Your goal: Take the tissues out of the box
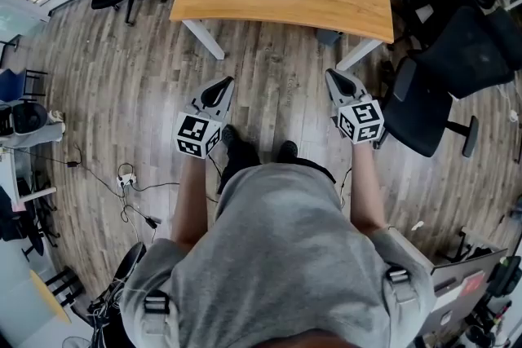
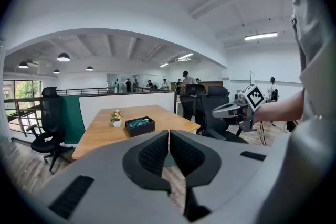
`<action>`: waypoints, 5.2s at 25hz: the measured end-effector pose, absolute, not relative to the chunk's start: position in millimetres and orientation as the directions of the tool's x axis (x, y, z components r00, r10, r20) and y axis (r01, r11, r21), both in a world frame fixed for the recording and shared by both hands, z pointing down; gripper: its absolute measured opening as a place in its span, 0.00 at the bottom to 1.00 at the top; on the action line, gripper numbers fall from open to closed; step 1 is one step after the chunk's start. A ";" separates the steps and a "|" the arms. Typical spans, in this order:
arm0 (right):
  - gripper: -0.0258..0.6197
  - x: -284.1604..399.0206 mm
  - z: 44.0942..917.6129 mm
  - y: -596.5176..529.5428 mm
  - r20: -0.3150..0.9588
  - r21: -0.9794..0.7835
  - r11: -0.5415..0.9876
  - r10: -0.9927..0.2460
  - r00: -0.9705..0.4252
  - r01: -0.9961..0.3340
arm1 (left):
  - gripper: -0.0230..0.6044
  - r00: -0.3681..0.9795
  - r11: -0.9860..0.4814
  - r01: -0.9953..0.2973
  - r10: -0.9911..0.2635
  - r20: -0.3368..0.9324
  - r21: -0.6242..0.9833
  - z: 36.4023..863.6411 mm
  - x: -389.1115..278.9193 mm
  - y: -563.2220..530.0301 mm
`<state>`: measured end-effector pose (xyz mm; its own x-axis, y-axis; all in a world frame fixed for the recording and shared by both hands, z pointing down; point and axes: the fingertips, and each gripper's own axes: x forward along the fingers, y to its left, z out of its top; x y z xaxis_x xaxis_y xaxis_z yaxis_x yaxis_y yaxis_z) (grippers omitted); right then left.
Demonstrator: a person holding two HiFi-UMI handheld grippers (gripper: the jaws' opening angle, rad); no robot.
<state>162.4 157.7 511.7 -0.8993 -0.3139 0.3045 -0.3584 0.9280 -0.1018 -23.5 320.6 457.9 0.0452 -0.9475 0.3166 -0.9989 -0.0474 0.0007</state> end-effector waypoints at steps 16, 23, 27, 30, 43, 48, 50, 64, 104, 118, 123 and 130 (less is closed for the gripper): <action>0.37 176.6 507.7 162.8 0.261 -0.087 0.938 -0.304 -0.916 -0.335 | 0.30 0.035 -0.047 -0.999 -0.942 0.334 -0.027 461.8 -0.9 319.7; 0.55 181.5 516.4 162.5 0.286 0.003 0.948 -0.306 -0.908 -0.318 | 0.38 0.011 -0.025 -0.999 -0.945 0.326 -0.038 462.1 3.7 318.6; 0.55 178.5 518.4 165.6 0.297 0.023 0.953 -0.294 -0.909 -0.301 | 0.39 0.004 -0.015 -0.999 -0.942 0.335 -0.030 464.9 4.5 321.1; 0.55 176.8 519.8 168.2 0.298 0.024 0.958 -0.279 -0.913 -0.285 | 0.39 -0.007 -0.005 -0.999 -0.941 0.339 -0.035 465.1 5.6 323.0; 0.54 155.2 523.6 156.6 0.308 0.009 0.959 -0.274 -0.911 -0.285 | 0.39 -0.057 0.053 -0.998 -0.947 0.317 -0.021 458.3 -24.4 316.9; 0.53 141.2 517.9 134.8 0.294 0.002 0.948 -0.306 -0.906 -0.319 | 0.39 -0.018 0.012 -1.000 -0.951 0.310 -0.021 456.0 -36.2 287.0; 0.52 131.9 519.3 126.9 0.306 0.009 0.947 -0.309 -0.900 -0.322 | 0.39 -0.004 -0.002 -1.000 -0.951 0.309 -0.019 454.5 -44.3 274.2; 0.52 89.9 524.3 52.1 0.361 0.032 0.919 -0.377 -0.853 -0.392 | 0.39 0.103 -0.100 -0.995 -0.940 0.324 0.028 466.2 -97.0 179.8; 0.48 3.0 559.9 -85.3 0.415 -0.016 0.830 -0.502 -0.759 -0.558 | 0.38 0.301 -0.321 -0.947 -0.868 0.394 0.014 504.2 -198.1 4.0; 0.48 -49.2 569.4 -189.6 0.444 -0.037 0.936 -0.298 -0.845 -0.349 | 0.39 0.202 -0.250 -0.967 -0.878 0.435 -0.056 505.6 -196.3 -81.4; 0.48 -59.3 569.9 -223.5 0.457 -0.026 0.970 -0.205 -0.866 -0.243 | 0.38 0.132 -0.182 -0.981 -0.878 0.460 -0.067 511.7 -193.4 -103.5; 0.48 -69.6 577.2 -245.8 0.481 -0.013 0.998 -0.053 -0.875 -0.067 | 0.39 0.004 -0.042 -0.996 -0.894 0.449 -0.076 516.1 -197.1 -123.7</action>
